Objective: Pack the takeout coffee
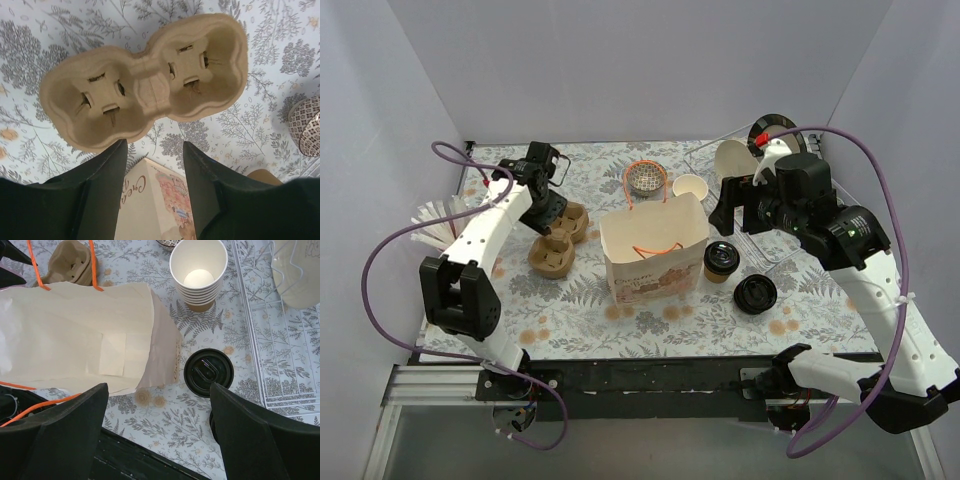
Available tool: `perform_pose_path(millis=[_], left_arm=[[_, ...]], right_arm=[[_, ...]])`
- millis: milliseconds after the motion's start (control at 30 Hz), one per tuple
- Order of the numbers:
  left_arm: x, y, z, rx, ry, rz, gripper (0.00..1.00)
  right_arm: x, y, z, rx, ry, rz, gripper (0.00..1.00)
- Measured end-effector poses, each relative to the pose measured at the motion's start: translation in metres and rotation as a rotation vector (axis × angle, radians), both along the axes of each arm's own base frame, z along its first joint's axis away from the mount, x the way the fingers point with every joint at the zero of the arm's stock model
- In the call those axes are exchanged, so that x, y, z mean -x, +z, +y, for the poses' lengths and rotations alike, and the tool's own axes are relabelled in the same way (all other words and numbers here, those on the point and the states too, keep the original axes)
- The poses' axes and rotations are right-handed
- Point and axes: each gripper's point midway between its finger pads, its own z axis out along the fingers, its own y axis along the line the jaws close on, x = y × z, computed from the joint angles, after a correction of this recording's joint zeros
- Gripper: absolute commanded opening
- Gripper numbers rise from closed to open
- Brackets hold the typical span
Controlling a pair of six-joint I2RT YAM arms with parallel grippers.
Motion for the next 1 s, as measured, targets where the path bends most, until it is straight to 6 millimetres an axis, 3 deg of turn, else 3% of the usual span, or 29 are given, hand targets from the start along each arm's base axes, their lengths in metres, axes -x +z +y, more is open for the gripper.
perform_pose_path(millis=[167,300,467,633,767,1000], left_arm=[[0.000,-0.016,-0.006,0.036,0.058,0.050,0.57],[-0.014,-0.019,-0.004,0.008,0.035,0.013,0.66],[-0.034,-0.022,-0.014,-0.067,-0.344,-0.049,0.68],[-0.010,-0.045,-0.018,-0.117,-0.685,0.000,0.66],[0.001,-0.054,-0.015,-0.158,-0.822,0.030,0.62],[-0.013,-0.050,-0.017,-0.232,-1.010,-0.030,0.56]], right_arm=[[0.001,-0.002,-0.005,0.029,0.001,-0.006,0.90],[0.002,-0.002,-0.009,0.050,0.001,-0.016,0.90],[0.004,0.000,-0.014,0.069,0.001,-0.034,0.90],[0.004,0.000,-0.016,0.086,0.004,-0.044,0.90],[0.004,-0.001,-0.017,0.097,0.012,-0.049,0.90],[0.001,-0.005,-0.014,0.103,0.023,-0.034,0.90]])
